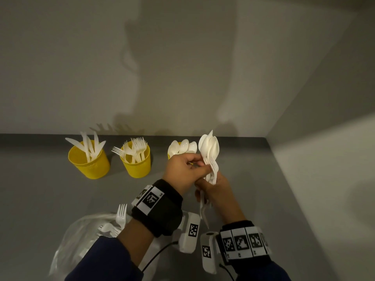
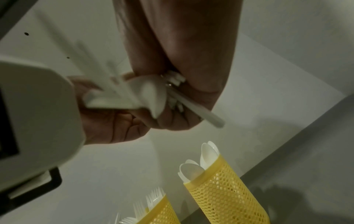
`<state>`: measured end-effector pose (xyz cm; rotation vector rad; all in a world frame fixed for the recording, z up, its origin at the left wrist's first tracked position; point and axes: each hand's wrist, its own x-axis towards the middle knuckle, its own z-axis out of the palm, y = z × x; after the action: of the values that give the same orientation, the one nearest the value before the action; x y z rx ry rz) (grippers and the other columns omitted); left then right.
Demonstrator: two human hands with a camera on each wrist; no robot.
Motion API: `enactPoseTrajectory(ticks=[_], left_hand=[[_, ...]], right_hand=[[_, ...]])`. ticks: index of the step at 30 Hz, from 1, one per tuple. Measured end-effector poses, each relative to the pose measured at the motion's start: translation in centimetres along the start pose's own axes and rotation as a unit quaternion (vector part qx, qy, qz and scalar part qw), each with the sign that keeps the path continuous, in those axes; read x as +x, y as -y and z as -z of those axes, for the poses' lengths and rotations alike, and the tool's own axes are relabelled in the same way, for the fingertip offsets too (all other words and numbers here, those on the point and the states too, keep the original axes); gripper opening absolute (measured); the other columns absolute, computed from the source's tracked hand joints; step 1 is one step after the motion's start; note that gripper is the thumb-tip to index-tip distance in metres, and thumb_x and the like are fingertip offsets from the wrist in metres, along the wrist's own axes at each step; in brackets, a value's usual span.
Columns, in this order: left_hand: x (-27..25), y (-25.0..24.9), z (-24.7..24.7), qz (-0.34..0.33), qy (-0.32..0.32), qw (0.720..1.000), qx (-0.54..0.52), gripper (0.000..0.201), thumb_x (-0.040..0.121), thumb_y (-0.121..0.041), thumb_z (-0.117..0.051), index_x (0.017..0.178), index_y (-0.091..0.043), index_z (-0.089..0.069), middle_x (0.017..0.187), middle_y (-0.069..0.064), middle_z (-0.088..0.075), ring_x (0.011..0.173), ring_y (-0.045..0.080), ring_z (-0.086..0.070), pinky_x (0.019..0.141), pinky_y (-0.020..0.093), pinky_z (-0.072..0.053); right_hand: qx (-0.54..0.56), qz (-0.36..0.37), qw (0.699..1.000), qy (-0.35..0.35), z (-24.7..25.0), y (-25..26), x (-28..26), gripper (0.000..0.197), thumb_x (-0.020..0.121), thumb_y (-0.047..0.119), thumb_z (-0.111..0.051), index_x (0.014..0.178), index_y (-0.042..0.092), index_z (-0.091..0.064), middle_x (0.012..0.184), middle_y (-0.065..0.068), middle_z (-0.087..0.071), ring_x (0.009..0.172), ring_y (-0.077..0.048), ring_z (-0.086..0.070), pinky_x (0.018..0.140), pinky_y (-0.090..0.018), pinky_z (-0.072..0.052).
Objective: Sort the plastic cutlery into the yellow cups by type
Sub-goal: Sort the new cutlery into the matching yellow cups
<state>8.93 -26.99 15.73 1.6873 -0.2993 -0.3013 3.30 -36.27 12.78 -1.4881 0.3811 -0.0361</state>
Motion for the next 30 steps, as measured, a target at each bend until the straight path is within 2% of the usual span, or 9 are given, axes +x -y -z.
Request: enactPoseTrajectory(ticks=[4,7,10,15,17,20,22,26,30], left_hand=[[0.2,0.1,0.6,0.018,0.029,0.999,0.004,0.007,0.074,-0.010,-0.072,0.078,-0.004,-0.072,0.066,0.006,-0.067,0.059,0.007,-0.061,0.065,0.019,-0.052],[0.8,0.3,1.3,0.065,0.054,0.994,-0.064,0.012,0.077,-0.010,-0.069,0.066,-0.013,-0.069,0.050,-0.008,-0.063,0.051,0.002,-0.058,0.059,0.013,-0.052],[1.7,0.1,2.1,0.112,0.057,0.985,-0.117,0.014,0.079,-0.012,-0.067,0.066,-0.014,-0.068,0.047,-0.007,-0.063,0.048,0.002,-0.058,0.061,0.013,-0.054],[2.5,-0.3,2.7,0.140,0.076,0.971,-0.176,0.012,0.083,-0.009,-0.061,0.071,-0.007,-0.066,0.053,-0.004,-0.065,0.053,0.005,-0.063,0.063,0.016,-0.057],[2.7,-0.4,2.7,0.150,0.086,0.968,-0.185,0.014,0.085,-0.009,-0.059,0.073,-0.005,-0.065,0.056,-0.002,-0.064,0.054,0.005,-0.063,0.059,0.014,-0.056],[3.1,-0.3,2.7,0.158,0.090,0.967,-0.180,0.013,0.086,-0.010,-0.057,0.076,-0.004,-0.064,0.065,0.003,-0.062,0.057,0.007,-0.062,0.060,0.014,-0.055],[3.4,-0.2,2.8,0.156,0.080,0.966,-0.192,0.013,0.086,-0.010,-0.056,0.078,-0.003,-0.064,0.067,0.005,-0.060,0.058,0.007,-0.061,0.061,0.014,-0.056],[4.6,-0.5,4.2,0.135,0.021,0.956,-0.260,0.018,0.088,-0.010,-0.053,0.073,-0.006,-0.061,0.053,-0.003,-0.061,0.052,0.004,-0.059,0.061,0.014,-0.056],[6.5,-0.3,6.2,0.102,-0.075,0.967,-0.222,0.017,0.086,-0.011,-0.058,0.071,-0.009,-0.064,0.051,-0.006,-0.063,0.053,0.003,-0.061,0.065,0.015,-0.056]], right_hand=[[0.011,0.016,1.000,0.021,0.5,-0.1,-0.3,0.014,0.087,0.006,-0.058,0.098,0.013,-0.054,0.058,-0.003,-0.054,0.040,-0.011,-0.052,0.038,-0.020,-0.039],[0.074,0.013,0.996,0.039,0.9,-0.6,-0.5,0.022,0.087,0.024,-0.060,0.105,0.011,-0.055,0.058,-0.001,-0.055,0.044,-0.013,-0.052,0.044,-0.025,-0.044],[0.119,0.005,0.992,0.028,1.1,-0.8,-0.4,0.030,0.085,0.035,-0.059,0.099,0.009,-0.054,0.054,0.002,-0.053,0.044,-0.012,-0.049,0.045,-0.024,-0.043],[0.119,0.010,0.992,0.034,1.2,-0.8,-0.1,0.033,0.084,0.034,-0.062,0.107,0.011,-0.058,0.062,0.003,-0.062,0.052,-0.012,-0.056,0.050,-0.025,-0.046],[0.102,0.011,0.994,0.048,1.3,-0.8,-0.1,0.023,0.082,0.026,-0.064,0.104,0.018,-0.061,0.064,0.002,-0.065,0.054,-0.012,-0.058,0.051,-0.025,-0.047],[0.091,0.004,0.994,0.053,1.5,-0.7,0.0,0.013,0.086,0.013,-0.060,0.098,0.016,-0.062,0.064,-0.001,-0.066,0.054,-0.014,-0.056,0.050,-0.024,-0.047],[0.096,-0.008,0.994,0.041,1.8,-0.8,0.3,0.015,0.086,0.008,-0.059,0.098,0.017,-0.062,0.065,-0.001,-0.067,0.056,-0.015,-0.058,0.050,-0.024,-0.047],[0.077,-0.023,0.997,0.017,2.4,-1.2,0.4,0.008,0.088,0.006,-0.056,0.090,0.011,-0.062,0.058,0.001,-0.066,0.051,-0.014,-0.056,0.047,-0.021,-0.047],[0.089,-0.038,0.994,-0.041,3.5,-1.9,0.6,0.014,0.089,0.006,-0.055,0.103,0.003,-0.057,0.061,-0.001,-0.063,0.047,-0.011,-0.055,0.044,-0.021,-0.046]])
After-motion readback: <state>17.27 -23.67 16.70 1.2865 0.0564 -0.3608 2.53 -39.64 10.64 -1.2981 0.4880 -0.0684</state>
